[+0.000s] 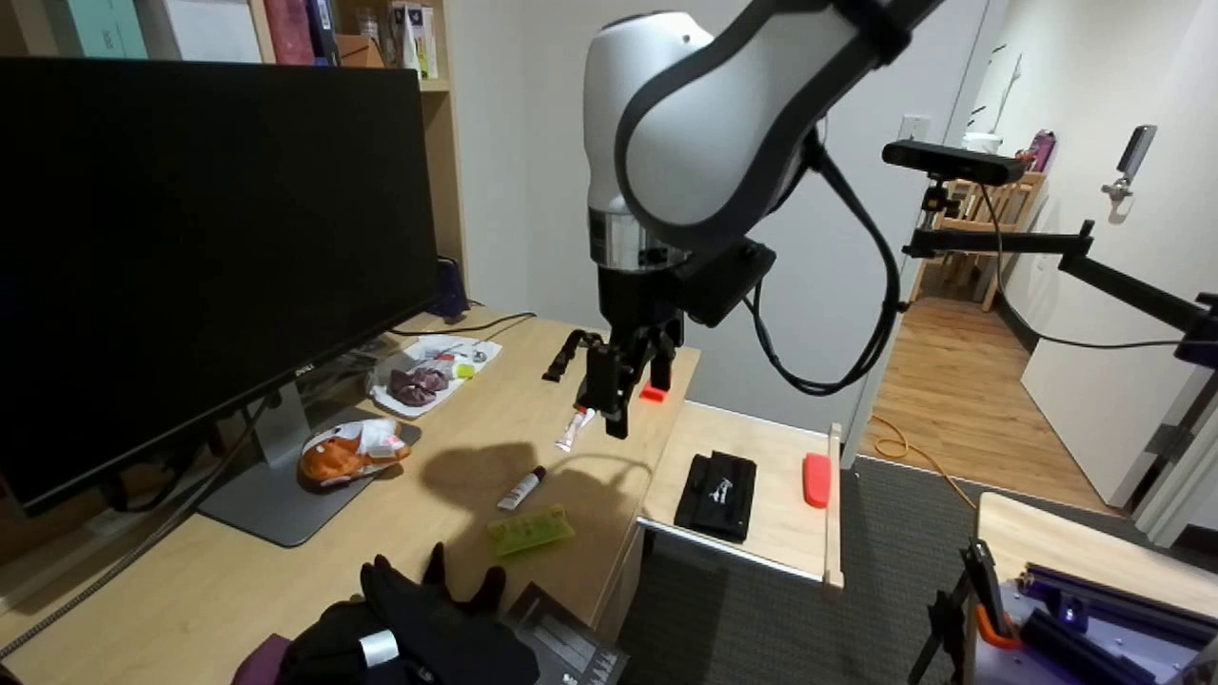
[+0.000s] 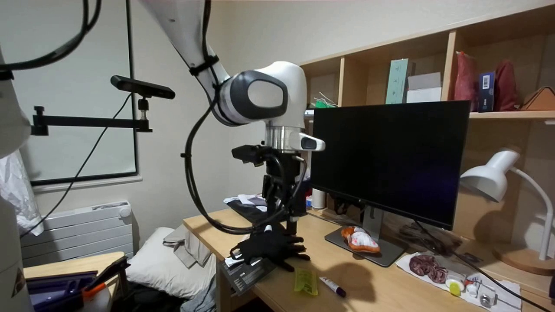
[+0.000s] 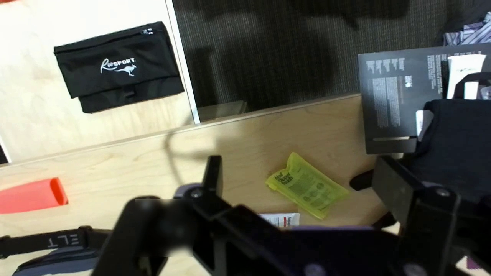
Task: Put the marker on the top compartment of the dresser
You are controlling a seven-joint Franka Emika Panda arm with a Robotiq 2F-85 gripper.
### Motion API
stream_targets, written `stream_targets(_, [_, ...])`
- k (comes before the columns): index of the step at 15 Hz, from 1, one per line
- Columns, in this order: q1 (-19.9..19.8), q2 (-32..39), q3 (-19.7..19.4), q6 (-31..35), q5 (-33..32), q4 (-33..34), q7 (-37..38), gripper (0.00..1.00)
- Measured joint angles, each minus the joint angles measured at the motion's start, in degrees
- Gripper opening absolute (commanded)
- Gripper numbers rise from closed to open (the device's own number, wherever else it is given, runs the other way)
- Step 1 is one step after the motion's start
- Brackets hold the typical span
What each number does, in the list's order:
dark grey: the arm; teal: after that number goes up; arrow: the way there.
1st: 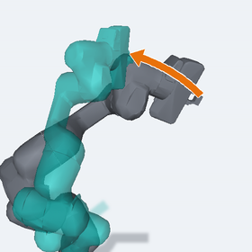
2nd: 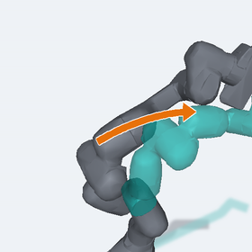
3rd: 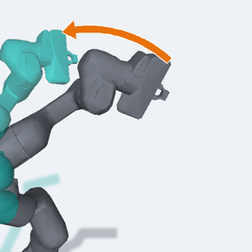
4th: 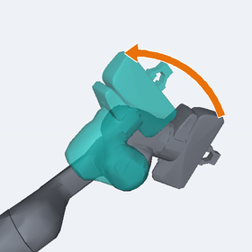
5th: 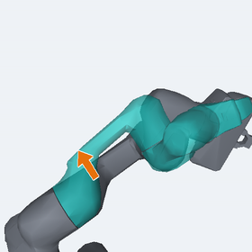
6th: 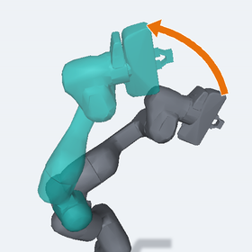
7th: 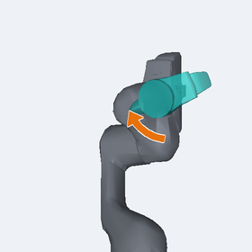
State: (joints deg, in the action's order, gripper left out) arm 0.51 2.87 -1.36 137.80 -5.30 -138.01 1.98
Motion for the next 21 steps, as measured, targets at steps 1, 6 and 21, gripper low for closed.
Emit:
stream_targets(1, [-0.2, 2.3, -0.4, 0.2, 0.0, 1.1, -0.3, 1.00])
stream_targets(6, [-0.6, 12.3, -2.5, 0.3, -0.2, 7.5, -0.4, 1.00])
stream_targets(21, [-1.5, 16.3, -2.6, 0.5, 2.1, 10.2, 2.9, 1.00])
